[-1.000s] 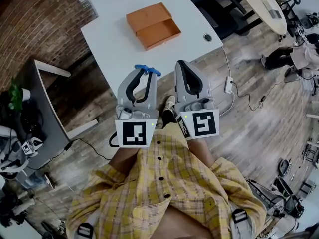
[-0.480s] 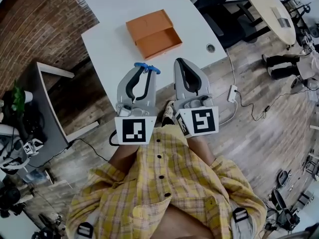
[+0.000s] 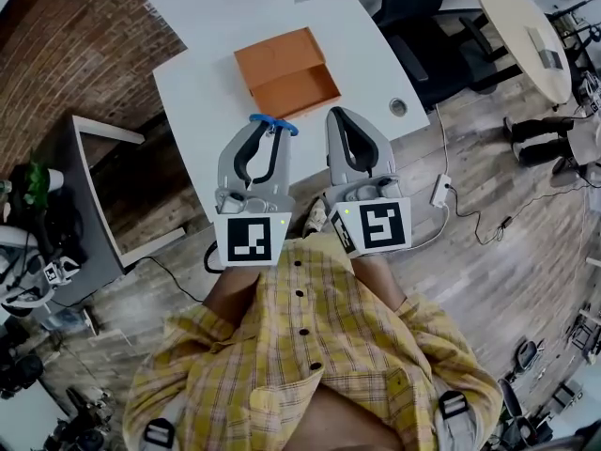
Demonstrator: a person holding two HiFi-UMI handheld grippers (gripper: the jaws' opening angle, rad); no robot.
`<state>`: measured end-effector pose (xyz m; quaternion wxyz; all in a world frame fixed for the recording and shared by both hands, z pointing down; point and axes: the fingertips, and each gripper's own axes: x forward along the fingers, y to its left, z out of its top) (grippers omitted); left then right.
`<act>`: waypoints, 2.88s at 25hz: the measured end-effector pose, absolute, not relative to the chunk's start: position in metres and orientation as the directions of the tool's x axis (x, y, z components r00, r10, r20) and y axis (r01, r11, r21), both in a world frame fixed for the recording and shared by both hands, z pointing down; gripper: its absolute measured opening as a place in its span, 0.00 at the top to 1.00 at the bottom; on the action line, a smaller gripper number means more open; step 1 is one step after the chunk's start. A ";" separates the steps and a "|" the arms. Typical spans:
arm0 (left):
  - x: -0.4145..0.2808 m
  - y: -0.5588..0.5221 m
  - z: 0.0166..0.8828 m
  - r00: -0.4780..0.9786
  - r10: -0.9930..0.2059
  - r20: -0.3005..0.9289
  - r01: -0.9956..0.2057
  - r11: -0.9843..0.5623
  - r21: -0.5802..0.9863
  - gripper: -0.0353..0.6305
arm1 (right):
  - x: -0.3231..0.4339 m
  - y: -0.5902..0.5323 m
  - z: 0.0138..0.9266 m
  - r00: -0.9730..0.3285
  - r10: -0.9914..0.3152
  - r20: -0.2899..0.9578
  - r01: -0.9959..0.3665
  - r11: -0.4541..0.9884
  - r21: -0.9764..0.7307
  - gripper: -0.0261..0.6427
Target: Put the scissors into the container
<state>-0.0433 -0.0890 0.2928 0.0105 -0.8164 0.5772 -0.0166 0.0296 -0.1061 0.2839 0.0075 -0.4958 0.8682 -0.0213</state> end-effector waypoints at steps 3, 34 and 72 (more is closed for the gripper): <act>-0.036 -0.099 0.293 0.318 -0.948 0.017 -0.947 -0.319 -0.033 0.83 | 0.039 -0.118 0.284 -0.514 -0.858 0.007 -0.857 0.513 -0.050 0.95; -0.047 -0.172 0.334 0.358 -0.923 0.138 -0.910 -0.378 -0.168 0.83 | 0.029 -0.185 0.328 -0.503 -0.860 0.084 -0.863 0.495 -0.103 0.95; -0.028 -0.263 0.478 0.478 -0.684 0.551 -0.686 -0.683 -0.253 0.84 | 0.018 -0.228 0.358 -0.429 -0.889 0.160 -0.903 0.415 -0.112 0.95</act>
